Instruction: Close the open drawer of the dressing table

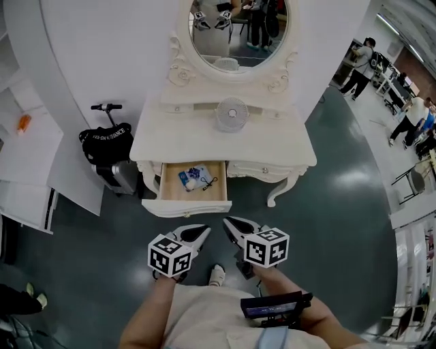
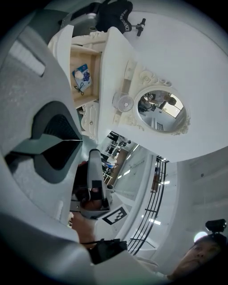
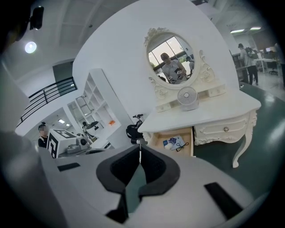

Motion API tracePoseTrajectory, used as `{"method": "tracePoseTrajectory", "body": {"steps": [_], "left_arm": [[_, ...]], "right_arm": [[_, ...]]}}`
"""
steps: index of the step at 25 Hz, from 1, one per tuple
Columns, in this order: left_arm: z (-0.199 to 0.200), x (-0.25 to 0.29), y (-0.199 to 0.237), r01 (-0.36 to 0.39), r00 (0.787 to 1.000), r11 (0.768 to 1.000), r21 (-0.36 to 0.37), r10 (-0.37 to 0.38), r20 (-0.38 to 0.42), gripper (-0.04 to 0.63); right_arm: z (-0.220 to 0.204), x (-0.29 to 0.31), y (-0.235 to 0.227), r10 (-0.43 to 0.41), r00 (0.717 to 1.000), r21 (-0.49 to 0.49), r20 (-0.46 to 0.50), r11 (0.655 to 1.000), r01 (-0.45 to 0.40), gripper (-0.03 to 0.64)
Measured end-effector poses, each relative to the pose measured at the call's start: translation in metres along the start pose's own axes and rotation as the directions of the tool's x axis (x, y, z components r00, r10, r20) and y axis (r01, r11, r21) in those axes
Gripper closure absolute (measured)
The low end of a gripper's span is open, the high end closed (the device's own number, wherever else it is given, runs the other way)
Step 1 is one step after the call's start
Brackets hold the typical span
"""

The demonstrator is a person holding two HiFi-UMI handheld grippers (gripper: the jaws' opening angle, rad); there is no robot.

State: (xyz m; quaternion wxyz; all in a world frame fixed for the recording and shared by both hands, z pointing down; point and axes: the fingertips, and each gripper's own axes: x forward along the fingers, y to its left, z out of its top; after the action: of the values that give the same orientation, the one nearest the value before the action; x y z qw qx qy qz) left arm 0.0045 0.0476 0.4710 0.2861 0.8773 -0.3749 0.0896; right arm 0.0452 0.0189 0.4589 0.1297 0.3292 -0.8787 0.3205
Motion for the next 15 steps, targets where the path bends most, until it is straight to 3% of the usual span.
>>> {"method": "tracePoseTrajectory", "body": {"steps": [15], "left_arm": [[-0.013,0.001,0.041,-0.086,0.996,0.991,-0.098,0.088,0.016,0.584]], "right_arm": [[0.001,0.03,-0.015,0.005,0.997,-0.019,-0.071,1.0,-0.006,0.598]]}}
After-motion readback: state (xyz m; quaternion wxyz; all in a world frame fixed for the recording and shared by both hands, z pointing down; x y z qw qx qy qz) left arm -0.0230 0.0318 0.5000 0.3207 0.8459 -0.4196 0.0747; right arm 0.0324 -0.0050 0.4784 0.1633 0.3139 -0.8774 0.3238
